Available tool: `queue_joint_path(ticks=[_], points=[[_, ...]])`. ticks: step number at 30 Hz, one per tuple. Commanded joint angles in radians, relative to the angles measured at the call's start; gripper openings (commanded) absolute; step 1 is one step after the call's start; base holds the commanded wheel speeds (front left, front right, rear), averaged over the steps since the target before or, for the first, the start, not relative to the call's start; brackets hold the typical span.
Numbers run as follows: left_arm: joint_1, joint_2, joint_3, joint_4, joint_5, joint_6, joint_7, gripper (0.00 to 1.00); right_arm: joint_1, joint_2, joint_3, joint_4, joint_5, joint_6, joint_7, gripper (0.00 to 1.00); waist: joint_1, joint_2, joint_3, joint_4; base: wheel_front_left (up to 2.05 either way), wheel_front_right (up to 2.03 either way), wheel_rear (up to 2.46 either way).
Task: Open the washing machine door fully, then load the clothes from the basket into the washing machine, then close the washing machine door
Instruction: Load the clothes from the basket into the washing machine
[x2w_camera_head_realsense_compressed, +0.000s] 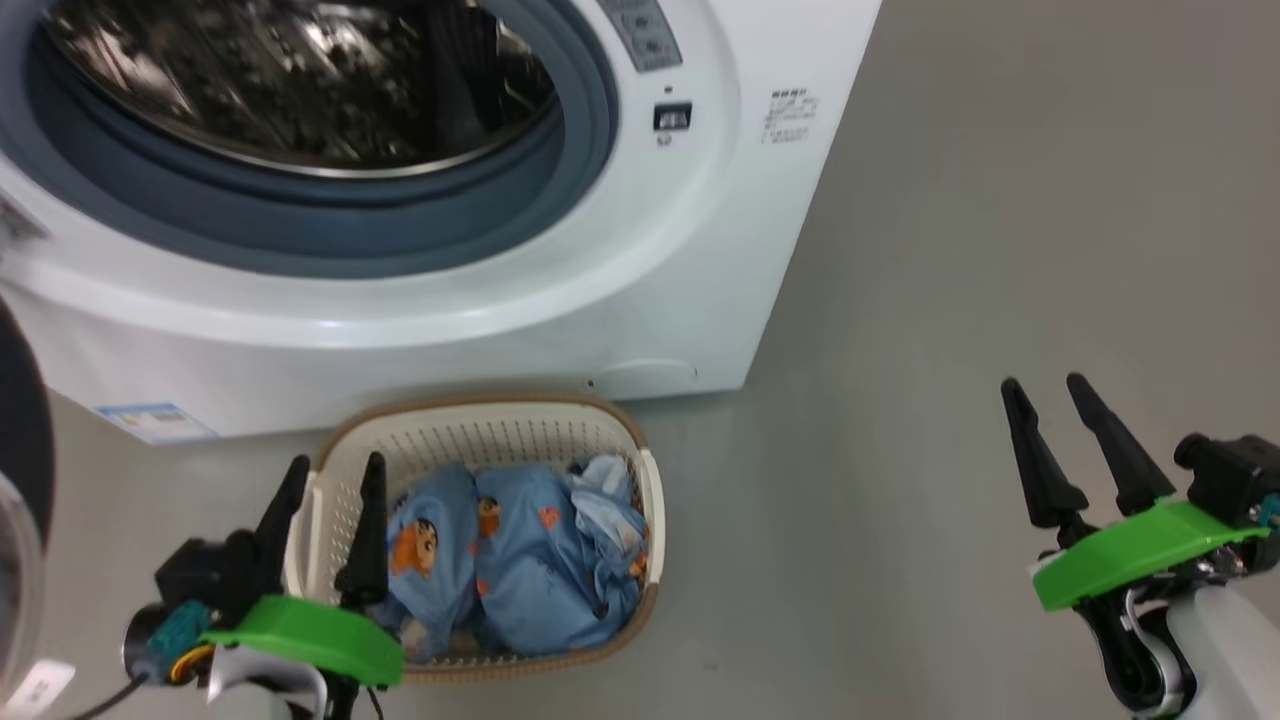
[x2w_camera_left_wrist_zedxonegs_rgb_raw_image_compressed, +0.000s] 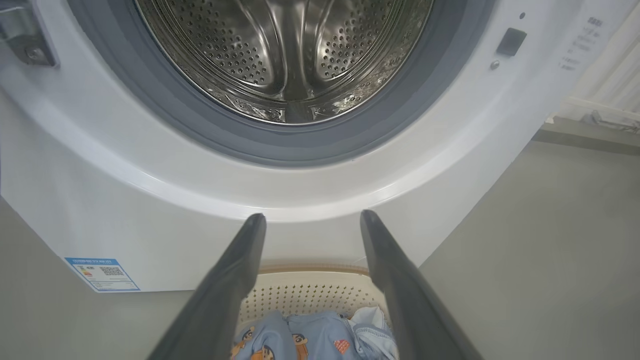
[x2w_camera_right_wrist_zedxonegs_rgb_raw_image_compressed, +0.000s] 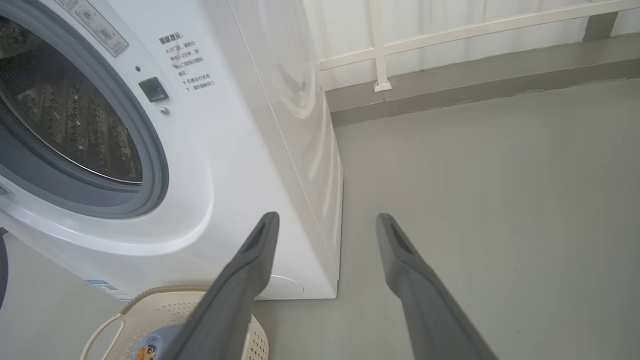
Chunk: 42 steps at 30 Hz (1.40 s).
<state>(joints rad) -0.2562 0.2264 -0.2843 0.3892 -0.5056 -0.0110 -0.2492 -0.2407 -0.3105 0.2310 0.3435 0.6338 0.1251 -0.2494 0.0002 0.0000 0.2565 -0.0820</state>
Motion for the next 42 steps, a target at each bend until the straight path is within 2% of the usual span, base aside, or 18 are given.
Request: queue_joint_path(ticks=[1,10,23,32,42], points=[[-0.048,0.016,0.025,0.004,0.013,-0.008,-0.003,1.00,-0.025,-0.012,0.011,-0.026,0.008,0.006,-0.012,1.00,-0.0002,0.0000,0.080,-0.014,0.00,0.00,0.00],[-0.193,0.006,-0.013,0.202,0.015,-0.044,0.060,1.00,-0.093,0.007,0.017,-0.041,-0.002,0.006,-0.012,1.00,-0.0002,0.0000,0.220,-0.028,0.00,0.00,0.00],[-0.423,0.022,-0.047,0.574,0.029,-0.078,0.095,1.00,-0.187,0.044,0.027,-0.068,-0.011,0.006,-0.012,1.00,-0.0002,0.0000,0.402,-0.076,0.00,0.00,0.00],[-0.582,0.057,-0.079,0.749,0.064,-0.074,0.145,1.00,-0.234,0.070,0.019,-0.098,-0.017,0.006,-0.012,1.00,-0.0002,0.0000,0.528,-0.111,0.00,0.00,0.00],[-0.731,0.081,-0.082,0.853,0.060,-0.059,0.175,1.00,-0.283,0.090,0.010,-0.136,-0.035,0.006,-0.012,1.00,-0.0002,0.0000,0.651,-0.132,0.00,0.00,0.00]])
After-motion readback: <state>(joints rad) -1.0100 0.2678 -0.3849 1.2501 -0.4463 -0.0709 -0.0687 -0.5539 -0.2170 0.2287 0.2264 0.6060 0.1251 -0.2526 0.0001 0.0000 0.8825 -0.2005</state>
